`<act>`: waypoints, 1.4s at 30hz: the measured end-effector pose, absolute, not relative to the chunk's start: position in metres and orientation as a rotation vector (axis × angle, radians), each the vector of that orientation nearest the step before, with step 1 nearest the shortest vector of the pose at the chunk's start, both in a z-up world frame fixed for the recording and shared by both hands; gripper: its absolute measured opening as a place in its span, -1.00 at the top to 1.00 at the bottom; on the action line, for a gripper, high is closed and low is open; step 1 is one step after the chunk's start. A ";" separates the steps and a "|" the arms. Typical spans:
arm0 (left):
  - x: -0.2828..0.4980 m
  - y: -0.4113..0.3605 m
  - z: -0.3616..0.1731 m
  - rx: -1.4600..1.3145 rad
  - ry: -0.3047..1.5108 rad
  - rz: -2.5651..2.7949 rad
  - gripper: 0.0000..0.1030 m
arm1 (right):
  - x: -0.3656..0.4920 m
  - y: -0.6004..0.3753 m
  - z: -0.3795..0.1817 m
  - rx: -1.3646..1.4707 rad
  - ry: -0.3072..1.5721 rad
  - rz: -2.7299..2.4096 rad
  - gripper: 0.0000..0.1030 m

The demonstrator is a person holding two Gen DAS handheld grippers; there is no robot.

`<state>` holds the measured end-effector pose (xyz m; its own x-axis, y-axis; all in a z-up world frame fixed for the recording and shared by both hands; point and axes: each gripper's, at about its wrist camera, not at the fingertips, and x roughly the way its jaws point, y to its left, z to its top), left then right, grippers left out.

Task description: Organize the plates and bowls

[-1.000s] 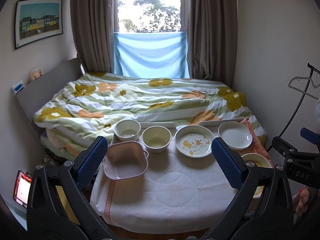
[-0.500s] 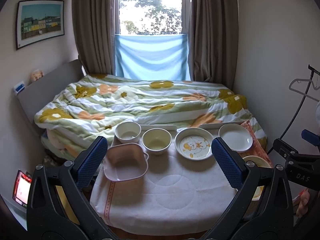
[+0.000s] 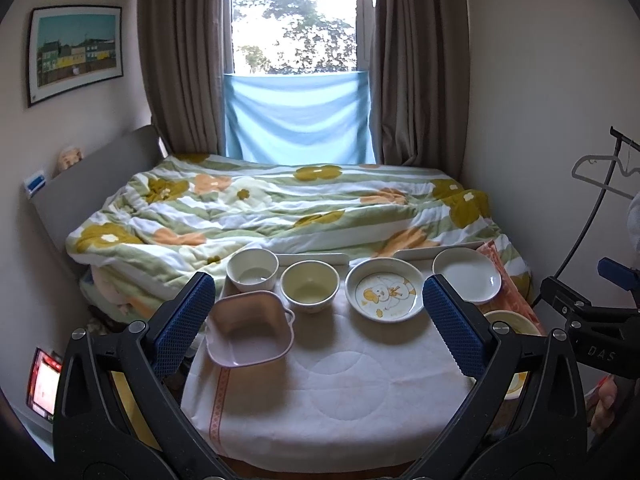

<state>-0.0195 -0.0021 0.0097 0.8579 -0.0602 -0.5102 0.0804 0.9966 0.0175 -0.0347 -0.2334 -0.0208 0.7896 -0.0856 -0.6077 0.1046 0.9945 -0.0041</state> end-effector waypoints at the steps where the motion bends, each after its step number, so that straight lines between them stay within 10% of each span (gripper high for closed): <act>1: -0.020 -0.002 0.011 0.040 0.528 -0.079 -0.99 | -0.035 -0.233 -0.021 0.031 0.653 -0.099 -1.00; 11: 0.016 -0.031 0.006 0.079 0.603 -0.203 -0.99 | -0.036 -0.265 -0.024 0.118 0.692 -0.136 -1.00; 22: 0.075 -0.151 -0.125 0.135 0.886 -0.548 -0.99 | -0.061 -0.365 -0.137 0.301 0.863 -0.326 -0.99; 31: 0.116 -0.225 -0.233 0.160 1.117 -0.651 -0.83 | -0.048 -0.438 -0.227 0.532 0.966 -0.291 -0.32; 42: 0.125 -0.256 -0.278 0.176 1.234 -0.666 -0.07 | -0.024 -0.455 -0.271 0.617 1.004 -0.172 0.30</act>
<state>0.1252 -0.2558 -0.2784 0.1696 -0.3734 -0.9120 0.5571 0.7997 -0.2239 -0.0239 -0.4554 -0.2711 0.5394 0.1410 -0.8301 0.4090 0.8179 0.4047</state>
